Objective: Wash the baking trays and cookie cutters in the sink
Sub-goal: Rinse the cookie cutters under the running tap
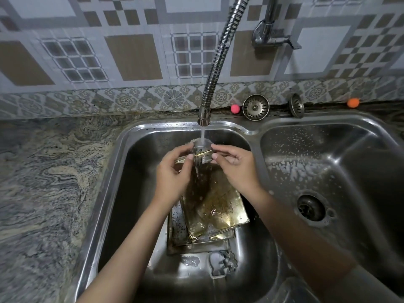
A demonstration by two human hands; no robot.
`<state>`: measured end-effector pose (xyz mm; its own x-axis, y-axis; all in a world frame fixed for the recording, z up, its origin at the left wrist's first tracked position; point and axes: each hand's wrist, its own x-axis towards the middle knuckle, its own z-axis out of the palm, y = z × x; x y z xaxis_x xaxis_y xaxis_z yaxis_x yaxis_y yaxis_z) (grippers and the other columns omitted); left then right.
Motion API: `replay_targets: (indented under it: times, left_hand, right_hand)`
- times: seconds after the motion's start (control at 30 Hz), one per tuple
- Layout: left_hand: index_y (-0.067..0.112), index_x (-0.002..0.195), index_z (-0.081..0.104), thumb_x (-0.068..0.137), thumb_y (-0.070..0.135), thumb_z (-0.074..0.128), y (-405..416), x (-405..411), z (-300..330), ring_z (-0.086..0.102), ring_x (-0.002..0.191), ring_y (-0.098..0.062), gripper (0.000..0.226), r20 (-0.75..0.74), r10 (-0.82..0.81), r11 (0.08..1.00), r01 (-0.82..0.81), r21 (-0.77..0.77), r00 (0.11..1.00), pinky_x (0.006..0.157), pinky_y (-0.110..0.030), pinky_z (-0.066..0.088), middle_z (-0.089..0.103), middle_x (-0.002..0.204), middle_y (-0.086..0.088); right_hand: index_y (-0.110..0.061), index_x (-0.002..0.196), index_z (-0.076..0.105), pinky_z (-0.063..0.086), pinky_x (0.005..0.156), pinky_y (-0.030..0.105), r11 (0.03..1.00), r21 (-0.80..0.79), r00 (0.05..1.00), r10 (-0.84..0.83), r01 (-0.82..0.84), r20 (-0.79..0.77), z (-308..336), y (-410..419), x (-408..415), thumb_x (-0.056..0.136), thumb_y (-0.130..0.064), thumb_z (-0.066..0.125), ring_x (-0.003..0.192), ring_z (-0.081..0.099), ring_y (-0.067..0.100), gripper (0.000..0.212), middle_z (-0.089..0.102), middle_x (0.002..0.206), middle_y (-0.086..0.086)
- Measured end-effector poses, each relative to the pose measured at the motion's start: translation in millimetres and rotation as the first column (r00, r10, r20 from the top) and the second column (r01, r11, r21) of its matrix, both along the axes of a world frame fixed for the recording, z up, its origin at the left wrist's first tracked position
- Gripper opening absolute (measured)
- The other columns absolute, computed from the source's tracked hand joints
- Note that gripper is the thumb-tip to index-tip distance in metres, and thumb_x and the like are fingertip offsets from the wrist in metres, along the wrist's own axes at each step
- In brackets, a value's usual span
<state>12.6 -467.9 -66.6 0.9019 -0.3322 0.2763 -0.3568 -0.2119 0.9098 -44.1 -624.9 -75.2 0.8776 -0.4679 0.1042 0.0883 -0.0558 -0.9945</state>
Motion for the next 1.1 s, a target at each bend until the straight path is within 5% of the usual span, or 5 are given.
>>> replay_targets:
  times: [0.3,0.73,0.93,1.1]
  left_hand:
    - [0.028,0.104,0.070,0.090,0.023,0.058,3,5,3,0.066,0.099,-0.025,0.020,-0.083,0.037,0.994,-0.045,-0.099,0.996,0.085,-0.057,0.052,0.070,0.105,0.001]
    - [0.028,0.099,0.070,0.093,0.011,0.058,-30,-5,14,0.066,0.098,-0.017,0.022,-0.129,-0.030,0.991,0.013,-0.130,0.991,0.083,-0.055,0.054,0.071,0.100,0.015]
    - [0.023,0.104,0.071,0.092,0.018,0.059,-16,2,15,0.067,0.096,-0.025,0.017,-0.138,-0.014,0.990,-0.005,-0.139,0.990,0.080,-0.058,0.054,0.071,0.104,0.001]
    - [0.020,0.100,0.071,0.090,0.024,0.062,-3,10,15,0.068,0.094,-0.029,0.014,-0.199,0.032,0.984,-0.065,-0.164,0.979,0.077,-0.058,0.056,0.071,0.100,-0.007]
  right_hand:
    - [-0.014,0.108,0.069,0.057,0.083,0.029,0.999,0.032,1.000,0.006,-0.007,0.031,5,5,2,0.086,0.003,0.065,0.084,0.072,0.017,0.029,0.073,0.097,0.004]
    - [-0.022,0.101,0.071,0.058,0.084,0.036,0.996,0.036,0.996,-0.082,0.080,0.044,11,-21,-16,0.086,0.000,0.066,0.085,0.073,0.020,0.027,0.074,0.099,-0.001]
    - [-0.013,0.106,0.070,0.057,0.079,0.025,0.998,0.009,0.997,-0.063,0.062,0.046,12,-11,-10,0.086,0.001,0.066,0.082,0.073,0.016,0.025,0.073,0.098,0.002]
    - [-0.012,0.106,0.070,0.058,0.083,0.033,0.999,-0.019,0.998,-0.031,0.032,0.060,12,3,-1,0.085,0.002,0.067,0.083,0.072,0.014,0.025,0.073,0.096,-0.001]
